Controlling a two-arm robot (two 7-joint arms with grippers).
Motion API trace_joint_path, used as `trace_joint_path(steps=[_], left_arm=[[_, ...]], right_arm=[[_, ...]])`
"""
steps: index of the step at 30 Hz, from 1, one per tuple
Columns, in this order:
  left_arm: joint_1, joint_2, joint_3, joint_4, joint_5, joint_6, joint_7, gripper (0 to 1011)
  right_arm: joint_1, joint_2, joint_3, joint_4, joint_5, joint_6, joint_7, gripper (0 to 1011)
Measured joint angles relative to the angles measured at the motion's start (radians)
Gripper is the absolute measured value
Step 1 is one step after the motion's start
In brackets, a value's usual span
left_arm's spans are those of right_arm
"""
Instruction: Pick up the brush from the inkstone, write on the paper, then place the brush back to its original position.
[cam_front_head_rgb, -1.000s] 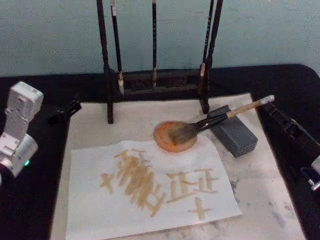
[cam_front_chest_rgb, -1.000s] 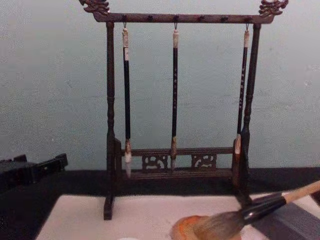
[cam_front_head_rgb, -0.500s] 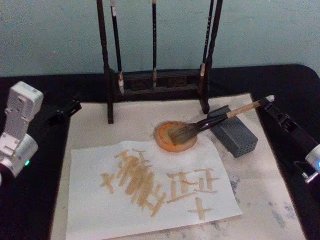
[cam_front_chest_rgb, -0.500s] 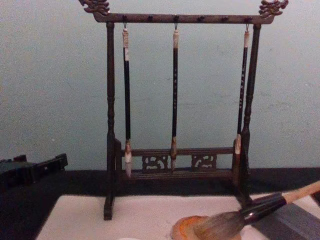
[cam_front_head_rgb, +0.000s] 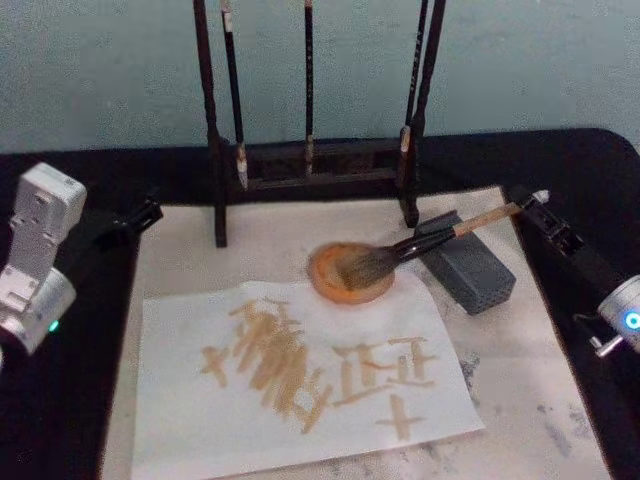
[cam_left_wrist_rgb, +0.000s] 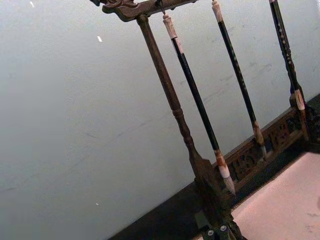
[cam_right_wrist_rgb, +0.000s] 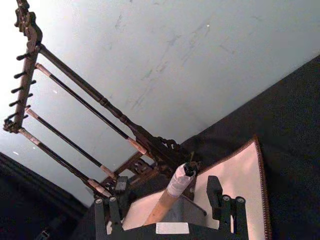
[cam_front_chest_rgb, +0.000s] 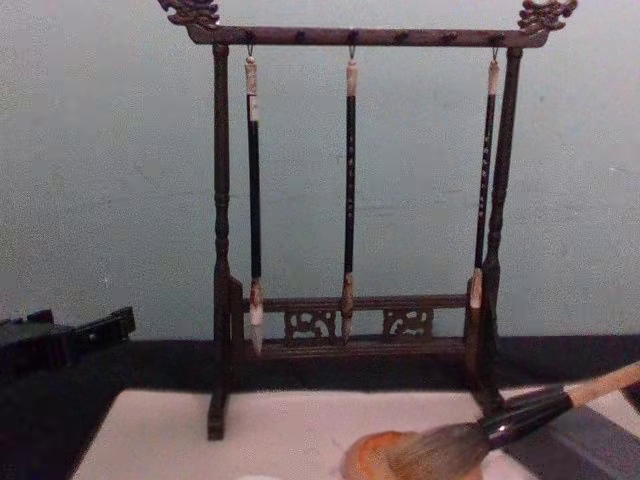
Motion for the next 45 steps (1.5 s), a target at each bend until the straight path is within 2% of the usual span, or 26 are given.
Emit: trace_joint_path(steps=[14,25,43,45], left_arm=[[0.0,0.0,0.0,0.0,0.0,0.0,0.0,1002],[0.0,0.0,0.0,0.0,0.0,0.0,0.0,1002],[0.0,0.0,0.0,0.0,0.0,0.0,0.0,1002],[0.0,0.0,0.0,0.0,0.0,0.0,0.0,1002]], right_arm=[[0.048,-0.021,-0.029,0.073,0.027,0.012,0.039,1008],[0.078,-0.033,-0.046,0.114,0.032,0.019,0.071,1008],[0.085,-0.034,-0.05,0.122,0.026,0.014,0.083,1008],[0.085,-0.034,-0.05,0.122,0.026,0.014,0.083,963]])
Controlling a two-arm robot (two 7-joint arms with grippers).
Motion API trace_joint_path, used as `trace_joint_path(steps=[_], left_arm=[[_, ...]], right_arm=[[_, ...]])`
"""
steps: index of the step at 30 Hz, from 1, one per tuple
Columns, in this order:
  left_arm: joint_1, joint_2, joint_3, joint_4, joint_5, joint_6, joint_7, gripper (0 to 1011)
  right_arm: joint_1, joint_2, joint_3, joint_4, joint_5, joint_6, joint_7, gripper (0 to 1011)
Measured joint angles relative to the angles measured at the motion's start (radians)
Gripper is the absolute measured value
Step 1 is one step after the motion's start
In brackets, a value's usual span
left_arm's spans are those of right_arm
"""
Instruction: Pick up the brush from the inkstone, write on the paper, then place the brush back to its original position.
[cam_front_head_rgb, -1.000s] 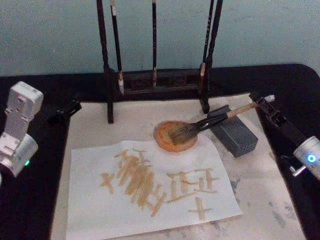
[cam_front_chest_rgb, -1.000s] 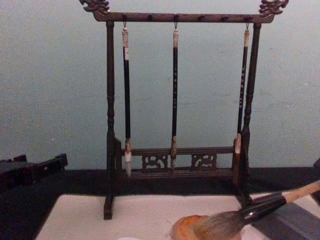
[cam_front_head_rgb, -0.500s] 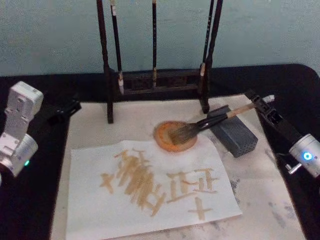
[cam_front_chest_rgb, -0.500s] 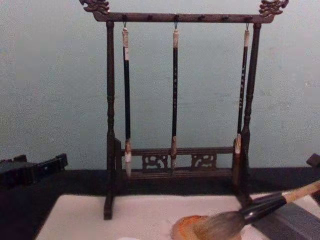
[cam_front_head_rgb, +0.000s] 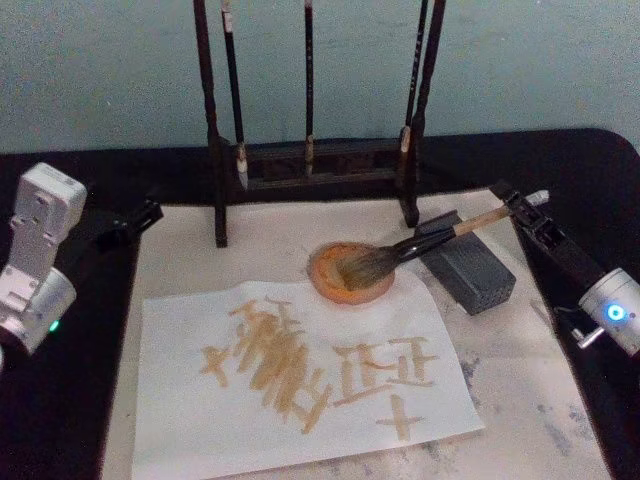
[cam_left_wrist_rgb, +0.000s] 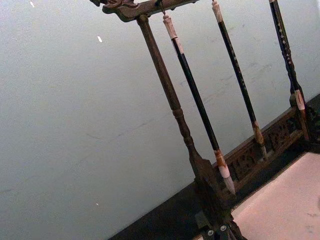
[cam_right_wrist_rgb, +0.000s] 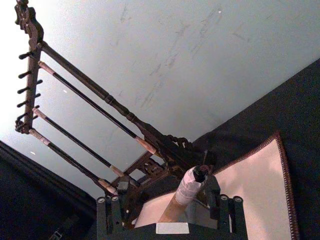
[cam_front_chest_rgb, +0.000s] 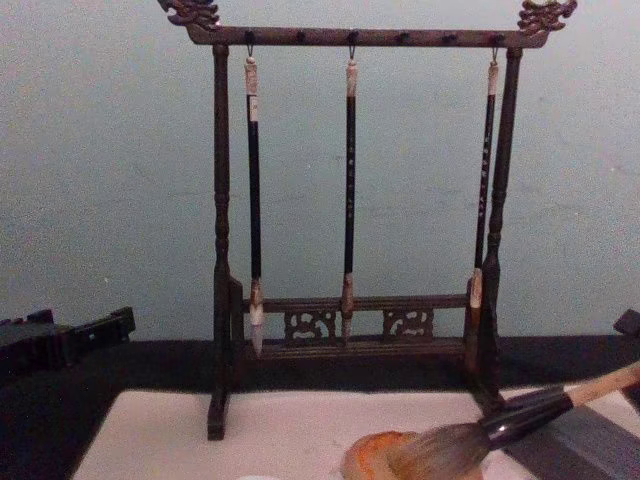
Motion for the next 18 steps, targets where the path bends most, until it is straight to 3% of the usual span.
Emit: trace_joint_path(steps=[7,12,18], left_arm=[[0.0,0.0,0.0,0.0,0.0,0.0,0.0,1002],[0.0,0.0,0.0,0.0,0.0,0.0,0.0,1002],[0.0,0.0,0.0,0.0,0.0,0.0,0.0,1000]], right_arm=[[-0.001,0.0,0.001,-0.001,0.0,0.0,-0.001,817],[-0.001,0.0,0.001,-0.001,0.0,0.0,-0.002,623],[-0.001,0.0,0.001,-0.001,0.0,0.0,-0.002,457]])
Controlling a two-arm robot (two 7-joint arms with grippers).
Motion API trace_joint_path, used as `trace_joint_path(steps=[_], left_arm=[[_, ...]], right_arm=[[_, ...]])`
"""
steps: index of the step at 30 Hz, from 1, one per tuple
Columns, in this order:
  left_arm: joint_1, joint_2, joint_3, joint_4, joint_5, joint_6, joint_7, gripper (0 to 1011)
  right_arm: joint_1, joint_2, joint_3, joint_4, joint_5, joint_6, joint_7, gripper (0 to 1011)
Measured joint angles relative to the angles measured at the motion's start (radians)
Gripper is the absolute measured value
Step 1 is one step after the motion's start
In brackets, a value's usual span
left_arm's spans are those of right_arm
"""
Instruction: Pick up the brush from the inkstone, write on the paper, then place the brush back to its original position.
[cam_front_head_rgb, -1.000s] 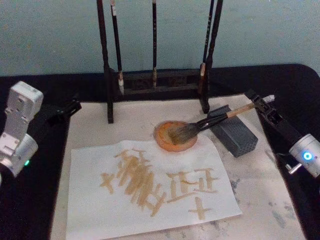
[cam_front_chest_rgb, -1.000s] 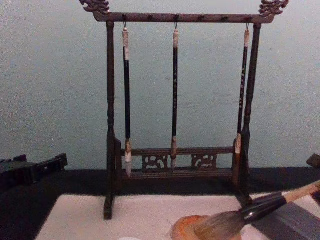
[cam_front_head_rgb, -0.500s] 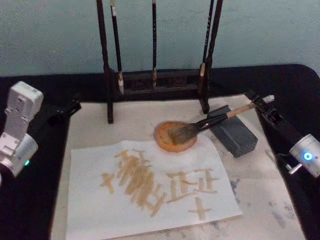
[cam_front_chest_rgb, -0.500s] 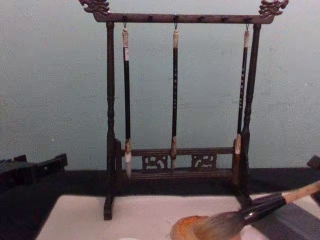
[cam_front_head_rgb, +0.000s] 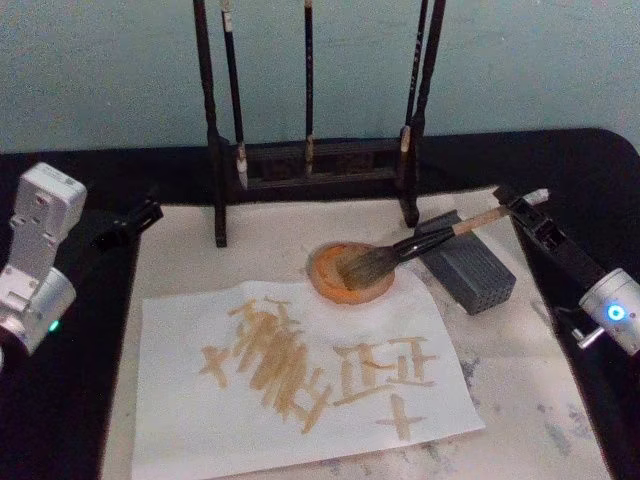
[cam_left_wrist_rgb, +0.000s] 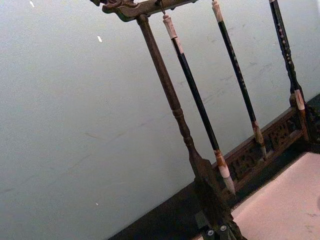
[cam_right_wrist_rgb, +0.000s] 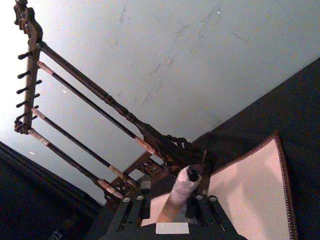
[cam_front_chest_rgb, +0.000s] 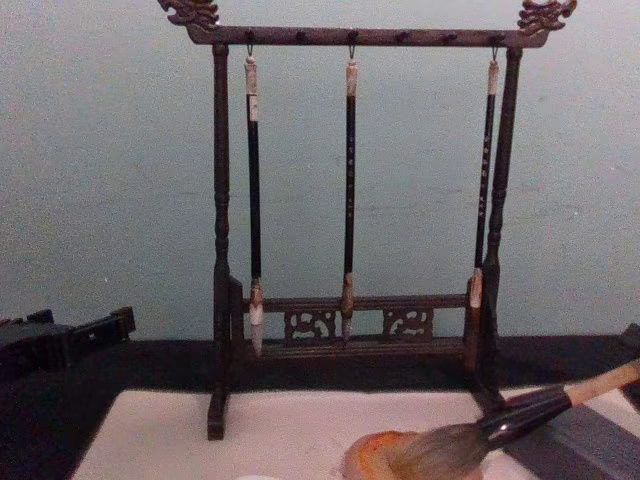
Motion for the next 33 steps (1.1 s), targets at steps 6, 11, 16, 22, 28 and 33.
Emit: trace_joint_path(steps=[6,11,16,22,28,33], left_arm=[[0.0,0.0,0.0,0.0,0.0,0.0,0.0,1000],[0.0,0.0,0.0,0.0,0.0,0.0,0.0,1002],[0.0,0.0,0.0,0.0,0.0,0.0,0.0,1002],[0.0,0.0,0.0,0.0,0.0,0.0,0.0,1000],[0.0,0.0,0.0,0.0,0.0,0.0,0.0,1002],[0.0,0.0,0.0,0.0,0.0,0.0,0.0,1002]], right_arm=[[0.0,0.0,0.0,0.0,0.0,0.0,0.0,247],[0.0,0.0,0.0,0.0,0.0,0.0,0.0,185],[0.0,0.0,0.0,0.0,0.0,0.0,0.0,185],[0.0,0.0,0.0,-0.001,0.0,0.0,0.001,185],[-0.005,0.003,0.01,-0.016,0.013,0.0,0.02,169],[-0.022,0.013,0.018,-0.053,0.031,-0.001,0.035,164]])
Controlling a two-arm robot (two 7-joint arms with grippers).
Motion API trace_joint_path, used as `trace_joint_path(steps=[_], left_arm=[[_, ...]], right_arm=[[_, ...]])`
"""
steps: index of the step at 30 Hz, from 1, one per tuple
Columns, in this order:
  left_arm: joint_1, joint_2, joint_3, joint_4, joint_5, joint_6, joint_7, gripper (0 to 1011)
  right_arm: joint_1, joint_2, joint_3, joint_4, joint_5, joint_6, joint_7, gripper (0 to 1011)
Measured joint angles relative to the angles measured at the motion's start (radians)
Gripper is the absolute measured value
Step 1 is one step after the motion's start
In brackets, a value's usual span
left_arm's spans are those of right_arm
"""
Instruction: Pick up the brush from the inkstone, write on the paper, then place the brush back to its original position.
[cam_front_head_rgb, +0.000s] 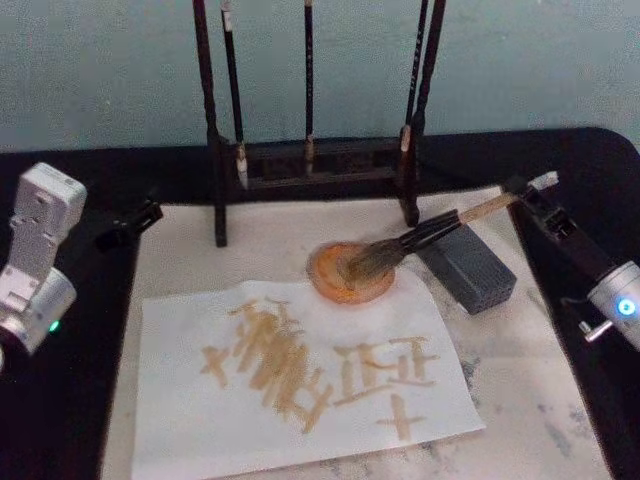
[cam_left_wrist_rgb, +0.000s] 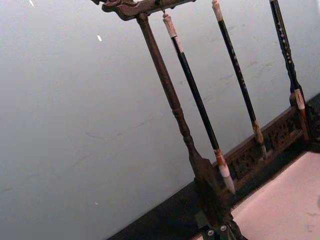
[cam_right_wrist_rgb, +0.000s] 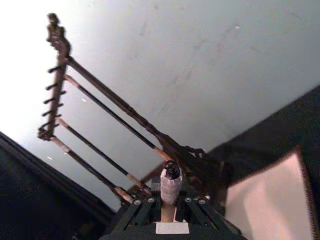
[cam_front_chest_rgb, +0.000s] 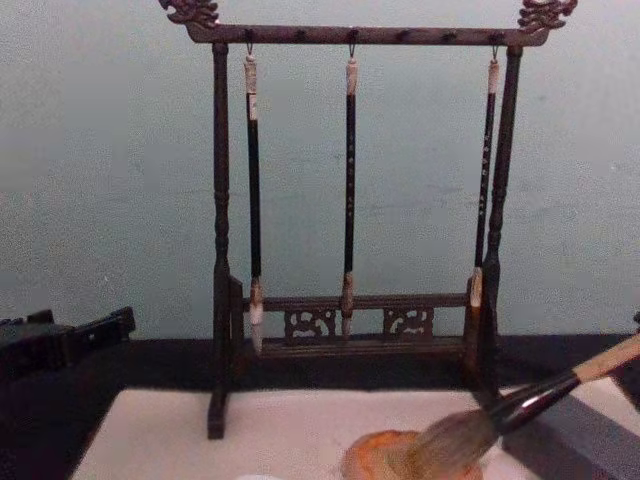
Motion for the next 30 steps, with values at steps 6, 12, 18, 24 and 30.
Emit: trace_joint_path(steps=[6,12,18,24,30], left_arm=[[0.0,0.0,0.0,0.0,0.0,0.0,0.0,1002],[0.0,0.0,0.0,0.0,0.0,0.0,0.0,1002],[0.0,0.0,0.0,0.0,0.0,0.0,0.0,1002],[0.0,0.0,0.0,0.0,0.0,0.0,0.0,1002],[0.0,0.0,0.0,0.0,0.0,0.0,0.0,1002]], right_arm=[[-0.022,0.016,0.004,-0.052,0.019,-0.006,0.01,161],[-0.057,0.045,-0.006,-0.144,0.026,-0.019,0.015,161],[-0.094,0.086,-0.03,-0.26,0.007,-0.036,0.01,163],[-0.128,0.157,-0.072,-0.41,-0.074,-0.066,-0.041,163],[-0.147,0.232,-0.117,-0.558,-0.185,-0.09,-0.094,161]])
